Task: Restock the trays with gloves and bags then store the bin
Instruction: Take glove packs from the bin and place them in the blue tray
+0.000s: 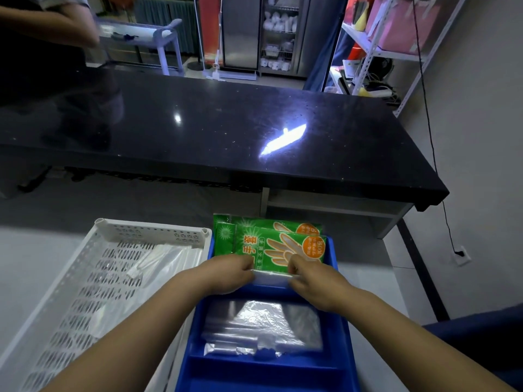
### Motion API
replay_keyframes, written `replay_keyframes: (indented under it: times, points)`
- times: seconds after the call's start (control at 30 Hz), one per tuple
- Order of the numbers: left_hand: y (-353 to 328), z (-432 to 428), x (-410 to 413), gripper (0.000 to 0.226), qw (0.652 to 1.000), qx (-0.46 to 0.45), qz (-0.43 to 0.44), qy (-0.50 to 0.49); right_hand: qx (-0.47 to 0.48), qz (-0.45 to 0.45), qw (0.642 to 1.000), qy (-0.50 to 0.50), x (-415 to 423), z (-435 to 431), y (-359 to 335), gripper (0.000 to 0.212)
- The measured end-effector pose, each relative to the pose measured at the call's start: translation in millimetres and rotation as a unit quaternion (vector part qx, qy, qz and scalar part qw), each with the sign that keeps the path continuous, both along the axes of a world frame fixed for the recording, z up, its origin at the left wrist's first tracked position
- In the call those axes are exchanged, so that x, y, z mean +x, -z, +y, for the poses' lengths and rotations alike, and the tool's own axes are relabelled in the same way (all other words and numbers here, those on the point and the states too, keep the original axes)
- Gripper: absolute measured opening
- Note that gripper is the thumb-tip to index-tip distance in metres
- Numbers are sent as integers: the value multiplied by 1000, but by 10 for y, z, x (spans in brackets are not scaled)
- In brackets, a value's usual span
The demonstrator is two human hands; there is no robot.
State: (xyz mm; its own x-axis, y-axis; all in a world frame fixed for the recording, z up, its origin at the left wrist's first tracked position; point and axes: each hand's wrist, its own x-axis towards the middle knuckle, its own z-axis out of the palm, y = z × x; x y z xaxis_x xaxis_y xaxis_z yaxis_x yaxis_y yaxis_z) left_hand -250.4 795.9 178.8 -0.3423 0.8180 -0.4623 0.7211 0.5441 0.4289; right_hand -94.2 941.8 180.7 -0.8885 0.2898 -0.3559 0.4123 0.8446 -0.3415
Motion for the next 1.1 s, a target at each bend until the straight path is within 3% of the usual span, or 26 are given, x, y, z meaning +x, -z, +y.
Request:
replay_keyframes:
  times: [0.17,0.27,0.37,0.53,0.67,0.8,0.97,1.1]
  points:
    - [33,1,88,16,986,42,156,36,99,21,995,-23,-10,-28,17,16]
    - [62,18,79,15,976,76,200,40,170,66,982,-47,-54,0,11,20]
    - [86,-4,59,16,979,59,191,47,163,73,982,-66,-49,8,40,24]
    - [21,-38,-16,13,987,-11,152,56,76,11,996,-52,-12,45,18,21]
    - [-143,-163,-93,33,981,59,184,36,108,62,991,-56,87,81,-34,34]
    - [-122,-277,-78,25,964,169,204,20,151,203,966,-59,188,123,-3,17]
    - [69,-315,-9,10,957,138,245,65,120,159,978,-59,201,120,92,18]
    - [-91,-302,-25,19,961,186,202,-24,130,243,961,-2,246,253,27,11]
